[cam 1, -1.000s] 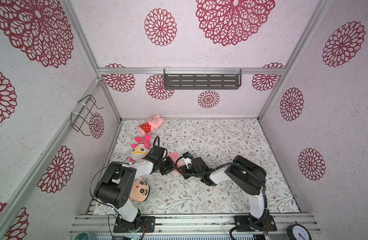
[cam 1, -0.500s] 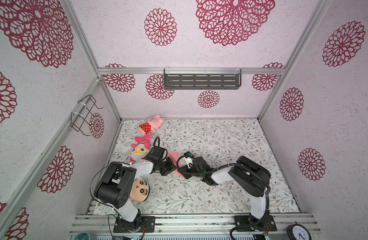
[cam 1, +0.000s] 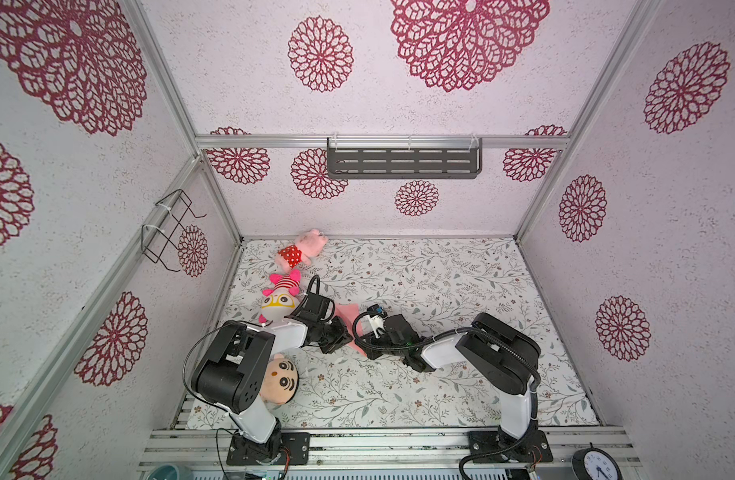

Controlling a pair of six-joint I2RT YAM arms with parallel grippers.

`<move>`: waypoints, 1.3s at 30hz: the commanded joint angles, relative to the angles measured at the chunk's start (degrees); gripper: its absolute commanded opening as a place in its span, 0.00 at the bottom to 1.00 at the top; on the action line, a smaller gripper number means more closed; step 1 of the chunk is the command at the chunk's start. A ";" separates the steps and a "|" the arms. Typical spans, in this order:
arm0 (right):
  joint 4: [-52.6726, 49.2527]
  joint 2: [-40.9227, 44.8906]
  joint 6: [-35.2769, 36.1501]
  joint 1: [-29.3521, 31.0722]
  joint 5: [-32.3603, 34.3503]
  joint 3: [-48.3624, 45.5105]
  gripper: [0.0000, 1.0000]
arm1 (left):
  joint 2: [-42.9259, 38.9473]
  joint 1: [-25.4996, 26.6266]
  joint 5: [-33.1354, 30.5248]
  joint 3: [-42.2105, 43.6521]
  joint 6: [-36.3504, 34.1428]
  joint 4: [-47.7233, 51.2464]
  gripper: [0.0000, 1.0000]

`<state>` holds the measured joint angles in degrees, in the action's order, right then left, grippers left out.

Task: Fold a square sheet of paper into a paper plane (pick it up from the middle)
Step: 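Hold the upright pink layer with the left gripper while the right pinches the crease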

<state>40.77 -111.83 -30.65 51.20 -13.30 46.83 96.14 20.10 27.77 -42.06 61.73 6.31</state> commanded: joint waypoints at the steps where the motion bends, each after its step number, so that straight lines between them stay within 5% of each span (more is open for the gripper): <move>1: 0.21 1.70 -2.52 0.09 0.82 -0.07 0.14 | 0.28 -0.28 0.09 -0.48 -0.31 0.55 0.09; 17: 5.56 -0.04 -12.78 -1.10 -0.50 -2.88 0.09 | 0.51 -0.32 1.67 -2.26 -1.33 -1.05 0.16; 39: 3.44 -1.07 -13.85 -3.13 -5.76 -0.94 0.19 | 6.77 -0.26 -1.96 -8.38 -2.81 7.10 0.19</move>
<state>44.62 -112.81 -44.60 48.56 -18.17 44.51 101.71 20.10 28.08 -49.28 59.35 10.17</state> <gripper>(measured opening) 0.178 0.195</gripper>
